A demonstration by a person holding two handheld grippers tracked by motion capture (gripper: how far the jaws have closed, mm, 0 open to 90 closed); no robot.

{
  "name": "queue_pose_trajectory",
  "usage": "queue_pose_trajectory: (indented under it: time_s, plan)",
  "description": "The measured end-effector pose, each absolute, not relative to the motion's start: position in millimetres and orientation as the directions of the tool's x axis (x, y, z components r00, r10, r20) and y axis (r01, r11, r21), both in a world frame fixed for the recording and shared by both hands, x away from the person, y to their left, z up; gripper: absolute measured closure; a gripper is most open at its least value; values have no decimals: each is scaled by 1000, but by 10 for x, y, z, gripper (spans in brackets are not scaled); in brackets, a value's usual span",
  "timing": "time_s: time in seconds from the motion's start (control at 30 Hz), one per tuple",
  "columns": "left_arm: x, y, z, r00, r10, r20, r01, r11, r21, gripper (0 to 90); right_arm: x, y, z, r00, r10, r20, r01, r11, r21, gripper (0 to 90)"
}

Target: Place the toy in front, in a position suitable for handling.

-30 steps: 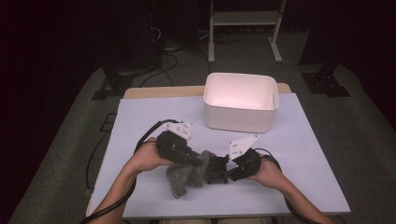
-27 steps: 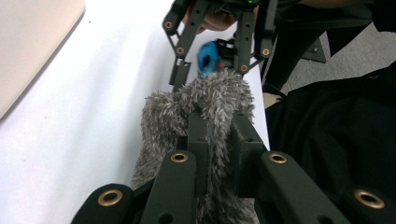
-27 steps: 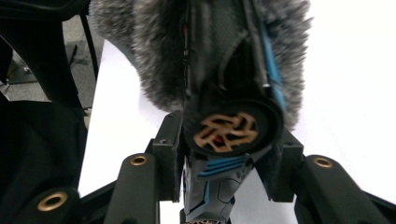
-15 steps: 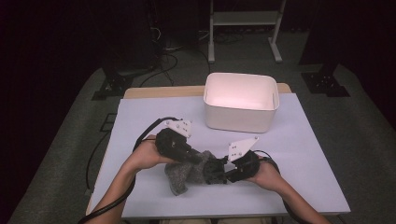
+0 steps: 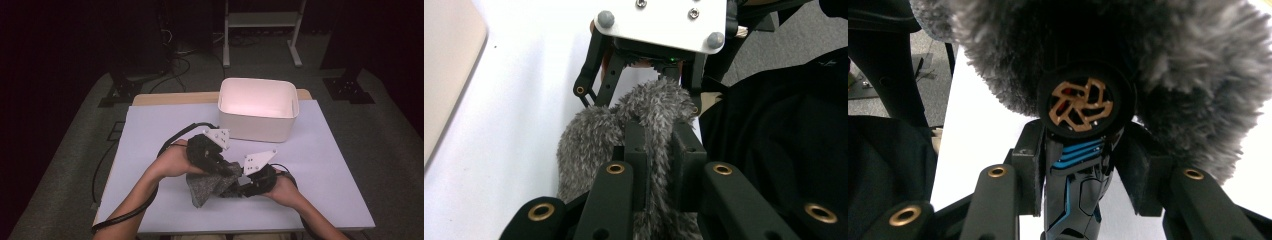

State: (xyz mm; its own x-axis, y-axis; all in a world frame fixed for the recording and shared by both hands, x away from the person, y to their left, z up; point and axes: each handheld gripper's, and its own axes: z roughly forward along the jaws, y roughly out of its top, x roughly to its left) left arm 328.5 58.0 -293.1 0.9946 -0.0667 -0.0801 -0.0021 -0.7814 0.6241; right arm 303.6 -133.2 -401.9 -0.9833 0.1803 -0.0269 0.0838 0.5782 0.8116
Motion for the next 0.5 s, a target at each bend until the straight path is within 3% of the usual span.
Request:
queue_pose_trajectory:
  time_s: [0.3, 0.5]
  plan:
    - [3323, 829, -2979, 997, 5, -82, 56, -770, 636, 794, 3059, -1410, -4022, -981, 193, -5, 108, 570, 815, 557]
    - [3349, 931, -3053, 994, 5, -109, 76, -750, 657, 808, 3055, -1420, -4018, -981, 196, -5, 110, 573, 812, 557]
